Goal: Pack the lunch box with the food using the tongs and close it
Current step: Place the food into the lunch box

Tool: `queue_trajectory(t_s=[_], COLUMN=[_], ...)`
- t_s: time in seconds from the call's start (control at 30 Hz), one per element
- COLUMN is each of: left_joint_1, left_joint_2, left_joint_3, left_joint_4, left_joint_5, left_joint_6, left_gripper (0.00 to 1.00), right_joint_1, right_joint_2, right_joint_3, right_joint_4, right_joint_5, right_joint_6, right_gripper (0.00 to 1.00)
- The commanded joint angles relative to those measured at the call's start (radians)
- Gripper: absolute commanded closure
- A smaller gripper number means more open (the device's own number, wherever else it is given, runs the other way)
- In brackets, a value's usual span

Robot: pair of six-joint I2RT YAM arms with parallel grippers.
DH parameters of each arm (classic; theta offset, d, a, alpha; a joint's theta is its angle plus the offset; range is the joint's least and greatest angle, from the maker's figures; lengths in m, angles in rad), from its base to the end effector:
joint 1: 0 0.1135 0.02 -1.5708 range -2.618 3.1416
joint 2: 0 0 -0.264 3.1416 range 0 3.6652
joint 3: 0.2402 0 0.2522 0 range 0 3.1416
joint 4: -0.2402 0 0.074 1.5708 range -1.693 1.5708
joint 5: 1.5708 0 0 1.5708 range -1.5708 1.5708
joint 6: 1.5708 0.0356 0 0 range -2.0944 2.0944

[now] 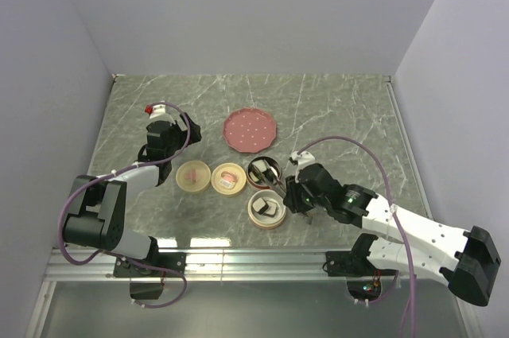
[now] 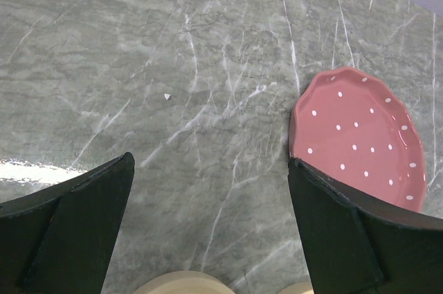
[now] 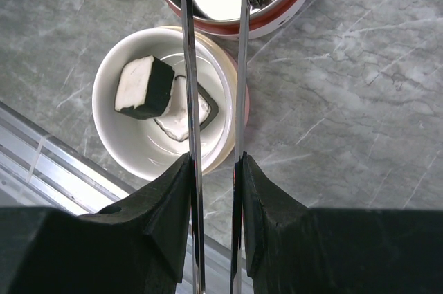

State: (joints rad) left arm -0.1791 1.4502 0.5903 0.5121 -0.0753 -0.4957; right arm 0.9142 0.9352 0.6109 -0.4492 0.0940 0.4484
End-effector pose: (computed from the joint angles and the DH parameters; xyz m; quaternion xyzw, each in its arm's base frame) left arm 0.2922 -0.0502 0.1918 -0.1503 0.8046 -0.1608 0.5515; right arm 0.1204 0.1507 0.2283 -0.1947 0.8999 0.2106 0.3285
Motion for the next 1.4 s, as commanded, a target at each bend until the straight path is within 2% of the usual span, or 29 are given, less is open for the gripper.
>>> queue_trajectory(t_s=[0.0,0.1,0.47,1.1,1.37], left_joint_1=[0.003,0.003,0.003,0.003,0.003], left_joint_2=[-0.019,-0.017,-0.017,-0.024,-0.025], left_joint_3=[0.014,0.013,0.013,0.009,0.008], left_joint_4=[0.048,0.048,0.048,0.046,0.048], left_joint_5=[0.019,0.019,0.020,0.022,0.020], left_joint_6=[-0.015,-0.015,-0.015,-0.015,-0.015], left_gripper=[0.01,0.00,0.01,0.01,0.01], right_joint_1=[0.008,0.008,0.008,0.008,0.008], right_joint_2=[-0.018,-0.039,-0.098,-0.108,-0.151], right_joint_3=[0.050,0.059,0.055,0.044,0.064], right_joint_4=[0.011,-0.008,-0.006,0.024,0.006], right_joint_5=[0.052,0.069,0.064,0.055,0.142], right_joint_6=[-0.004,-0.005,-0.011,-0.025,-0.008], right_gripper=[0.76,0.67,0.56,0.49,0.49])
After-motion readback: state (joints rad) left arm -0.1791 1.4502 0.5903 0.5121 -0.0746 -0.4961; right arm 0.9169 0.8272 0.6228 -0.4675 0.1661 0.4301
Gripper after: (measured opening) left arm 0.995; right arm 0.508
